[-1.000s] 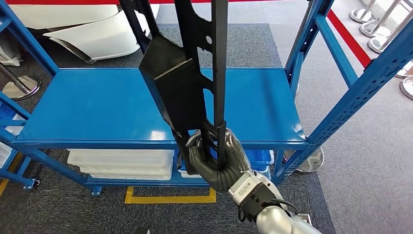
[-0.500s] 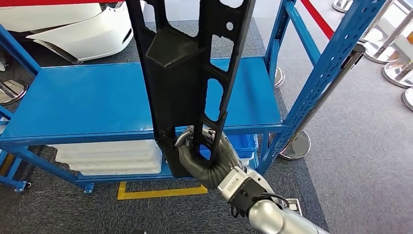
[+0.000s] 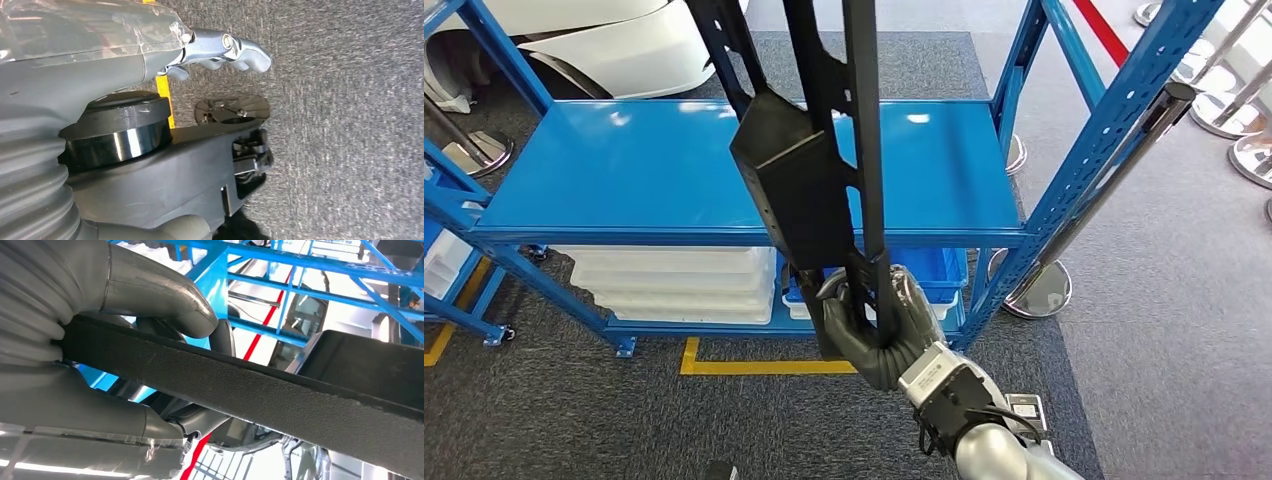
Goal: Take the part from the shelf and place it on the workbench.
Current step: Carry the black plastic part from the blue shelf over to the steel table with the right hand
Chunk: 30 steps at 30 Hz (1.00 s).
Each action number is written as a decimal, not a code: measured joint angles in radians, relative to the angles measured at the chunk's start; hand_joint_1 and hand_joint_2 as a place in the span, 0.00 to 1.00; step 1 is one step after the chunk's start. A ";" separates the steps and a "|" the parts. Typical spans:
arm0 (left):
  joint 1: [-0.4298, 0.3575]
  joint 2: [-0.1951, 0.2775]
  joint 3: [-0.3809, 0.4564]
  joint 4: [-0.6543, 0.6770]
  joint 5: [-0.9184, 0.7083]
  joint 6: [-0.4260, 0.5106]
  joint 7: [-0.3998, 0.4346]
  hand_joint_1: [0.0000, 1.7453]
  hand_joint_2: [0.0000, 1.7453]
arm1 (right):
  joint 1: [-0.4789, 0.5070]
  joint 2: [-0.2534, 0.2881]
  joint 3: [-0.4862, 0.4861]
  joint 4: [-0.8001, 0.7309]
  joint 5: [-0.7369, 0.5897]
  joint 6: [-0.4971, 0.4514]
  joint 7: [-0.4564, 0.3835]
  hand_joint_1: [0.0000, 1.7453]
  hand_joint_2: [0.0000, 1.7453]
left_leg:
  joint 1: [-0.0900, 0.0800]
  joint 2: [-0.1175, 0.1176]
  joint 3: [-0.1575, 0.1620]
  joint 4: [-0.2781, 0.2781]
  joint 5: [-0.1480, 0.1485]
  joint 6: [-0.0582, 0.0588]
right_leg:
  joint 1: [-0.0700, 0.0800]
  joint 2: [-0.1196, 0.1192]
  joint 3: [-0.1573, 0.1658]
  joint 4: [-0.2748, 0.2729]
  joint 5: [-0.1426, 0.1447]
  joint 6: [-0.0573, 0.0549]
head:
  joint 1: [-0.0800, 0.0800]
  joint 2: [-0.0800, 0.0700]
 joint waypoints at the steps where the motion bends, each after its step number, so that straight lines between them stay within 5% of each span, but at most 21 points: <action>1: -0.002 0.000 -0.001 0.000 -0.003 -0.001 0.001 0.00 1.00 | 0.004 -0.001 -0.003 -0.002 -0.002 -0.002 0.000 1.00 1.00 | -0.001 0.000 -0.007 0.006 0.006 -0.006 | 0.002 0.001 0.024 -0.042 -0.011 -0.007 | 0.003 0.000; 4: -0.005 0.000 -0.004 0.000 -0.012 -0.006 0.008 0.00 1.00 | 0.022 -0.002 -0.011 -0.005 -0.008 -0.010 0.001 1.00 1.00 | 0.000 -0.002 -0.017 0.013 0.018 -0.026 | 0.005 0.002 0.021 -0.065 -0.008 -0.034 | 0.004 0.000; 5: -0.006 0.000 -0.005 0.000 -0.015 -0.007 0.011 0.00 1.00 | 0.027 -0.003 -0.012 -0.006 -0.010 -0.013 0.002 1.00 1.00 | 0.002 -0.004 -0.025 0.028 -0.001 -0.032 | 0.004 0.001 0.012 -0.066 0.001 -0.044 | 0.002 0.000; 8: -0.009 0.000 -0.008 0.000 -0.021 -0.012 0.017 0.00 1.00 | 0.041 -0.004 -0.018 -0.010 -0.011 -0.019 0.005 1.00 1.00 | 0.007 -0.006 -0.067 0.177 -0.140 -0.046 | 0.004 -0.001 -0.023 -0.068 0.033 -0.063 | -0.016 0.000; 10: -0.011 0.000 -0.009 0.000 -0.025 -0.017 0.020 0.00 1.00 | 0.052 -0.004 -0.025 -0.012 -0.012 -0.023 0.006 1.00 1.00 | 0.007 -0.006 -0.076 0.282 -0.185 -0.049 | 0.007 -0.002 -0.050 -0.067 0.054 -0.063 | -0.026 0.000; 12: -0.012 0.000 -0.010 0.000 -0.029 -0.021 0.026 0.00 1.00 | 0.062 -0.005 -0.031 -0.012 -0.012 -0.025 0.009 1.00 1.00 | 0.006 -0.006 -0.029 0.275 -0.148 -0.043 | 0.011 -0.001 -0.078 -0.065 0.076 -0.062 | -0.034 0.000; 15: -0.020 0.000 -0.015 0.000 -0.035 -0.027 0.034 0.00 1.00 | 0.072 -0.008 -0.041 -0.019 -0.013 -0.026 0.012 1.00 1.00 | -0.001 -0.006 0.128 0.068 -0.113 -0.021 | 0.015 -0.001 -0.107 -0.065 0.106 -0.055 | -0.045 0.000; 17: -0.025 0.000 -0.019 0.000 -0.039 -0.029 0.038 0.00 1.00 | 0.076 -0.008 -0.049 -0.024 -0.013 -0.026 0.014 1.00 1.00 | -0.007 -0.005 0.179 -0.022 -0.123 -0.011 | 0.014 -0.003 -0.112 -0.069 0.126 -0.043 | -0.043 0.000; 20: -0.026 0.000 -0.025 0.000 -0.042 -0.035 0.041 0.00 1.00 | 0.084 -0.010 -0.058 -0.029 -0.012 -0.026 0.023 1.00 1.00 | -0.007 -0.001 0.159 -0.045 -0.092 0.005 | 0.008 -0.005 -0.120 -0.067 0.128 -0.023 | -0.045 0.000; 22: -0.027 0.000 -0.027 0.000 -0.046 -0.038 0.042 0.00 1.00 | 0.090 -0.011 -0.064 -0.031 -0.010 -0.026 0.030 1.00 1.00 | -0.004 0.001 0.132 -0.052 -0.065 0.018 | 0.007 -0.003 -0.143 0.000 0.044 -0.015 | -0.037 0.000; 24: -0.027 0.000 -0.029 0.000 -0.050 -0.040 0.044 0.00 1.00 | 0.094 -0.013 -0.069 -0.031 -0.009 -0.027 0.036 1.00 1.00 | -0.004 0.001 0.099 -0.049 -0.041 0.022 | 0.005 -0.001 -0.170 0.122 -0.053 -0.009 | -0.025 0.000; 25: -0.027 0.000 -0.031 0.000 -0.051 -0.040 0.045 0.00 1.00 | 0.098 -0.014 -0.071 -0.032 -0.009 -0.028 0.038 1.00 1.00 | -0.004 0.002 0.082 -0.047 -0.030 0.021 | 0.005 -0.001 -0.176 0.177 -0.068 -0.007 | -0.019 0.000; 27: -0.027 0.000 -0.033 0.000 -0.055 -0.042 0.049 0.00 1.00 | 0.104 -0.015 -0.075 -0.033 -0.008 -0.029 0.042 1.00 1.00 | -0.004 0.003 0.046 -0.036 -0.007 0.018 | 0.003 -0.002 -0.149 0.211 -0.029 -0.004 | -0.010 0.000; 28: -0.028 0.000 -0.033 0.000 -0.057 -0.044 0.051 0.00 1.00 | 0.106 -0.015 -0.077 -0.033 -0.007 -0.030 0.043 1.00 1.00 | -0.003 0.003 0.029 -0.027 0.002 0.015 | 0.002 -0.002 -0.111 0.175 0.002 -0.003 | -0.004 0.000; 30: -0.028 0.000 -0.034 0.000 -0.059 -0.046 0.054 0.00 1.00 | 0.107 -0.016 -0.082 -0.037 -0.004 -0.031 0.047 1.00 1.00 | -0.004 0.003 -0.001 -0.008 0.015 0.006 | 0.002 -0.002 -0.011 0.038 0.011 -0.007 | 0.006 0.000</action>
